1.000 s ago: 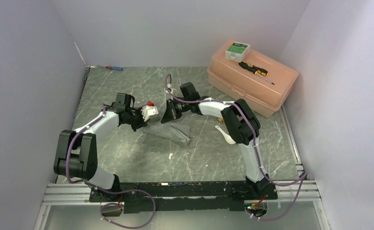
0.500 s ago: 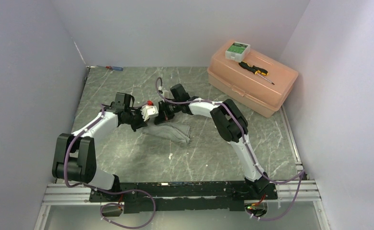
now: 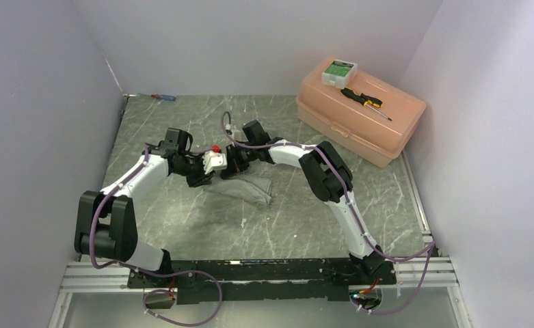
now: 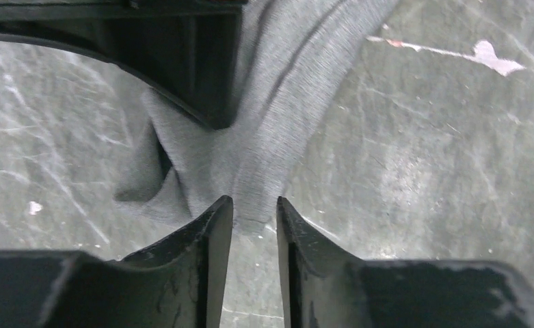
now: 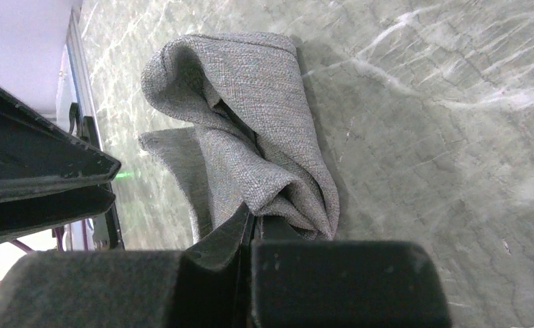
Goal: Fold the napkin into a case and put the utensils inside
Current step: Smooth out the smaller rectangle-folded napkin at the center of the board.
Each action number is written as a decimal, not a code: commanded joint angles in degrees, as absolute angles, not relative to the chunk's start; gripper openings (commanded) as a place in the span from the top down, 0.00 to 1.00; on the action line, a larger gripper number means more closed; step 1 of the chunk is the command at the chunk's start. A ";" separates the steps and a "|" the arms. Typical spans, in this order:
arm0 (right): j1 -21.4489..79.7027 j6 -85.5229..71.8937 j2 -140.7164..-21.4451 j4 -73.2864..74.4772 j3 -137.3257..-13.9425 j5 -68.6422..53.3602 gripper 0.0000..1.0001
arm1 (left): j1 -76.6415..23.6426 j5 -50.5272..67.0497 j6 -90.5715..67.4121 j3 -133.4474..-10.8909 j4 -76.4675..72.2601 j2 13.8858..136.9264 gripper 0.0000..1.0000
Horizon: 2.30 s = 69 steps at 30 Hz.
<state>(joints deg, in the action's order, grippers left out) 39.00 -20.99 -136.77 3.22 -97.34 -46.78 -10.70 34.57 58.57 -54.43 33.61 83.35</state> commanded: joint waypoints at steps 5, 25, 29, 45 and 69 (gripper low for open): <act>39.35 -20.23 -135.85 1.01 -97.86 -48.09 1.00 | -10.55 30.71 66.37 -54.36 35.99 86.27 0.52; 39.11 -21.21 -134.98 -1.34 -96.54 -50.24 1.00 | -10.55 30.41 67.80 -54.38 34.99 88.04 0.58; 39.18 -21.25 -134.77 -1.64 -96.37 -50.70 1.00 | -10.63 29.96 66.89 -55.13 32.98 88.14 0.81; 39.76 -21.03 -135.12 -1.95 -96.49 -52.29 1.00 | -14.78 30.61 60.53 -58.67 28.79 88.17 0.97; 33.78 -18.27 -122.99 -3.63 -88.93 -52.70 0.99 | -12.99 26.19 38.02 -64.93 21.59 101.69 0.97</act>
<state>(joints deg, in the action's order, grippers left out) 36.23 -21.61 -131.26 -3.14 -91.00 -53.30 -13.10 24.21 42.04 -63.31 22.39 100.05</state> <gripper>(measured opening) 0.007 0.047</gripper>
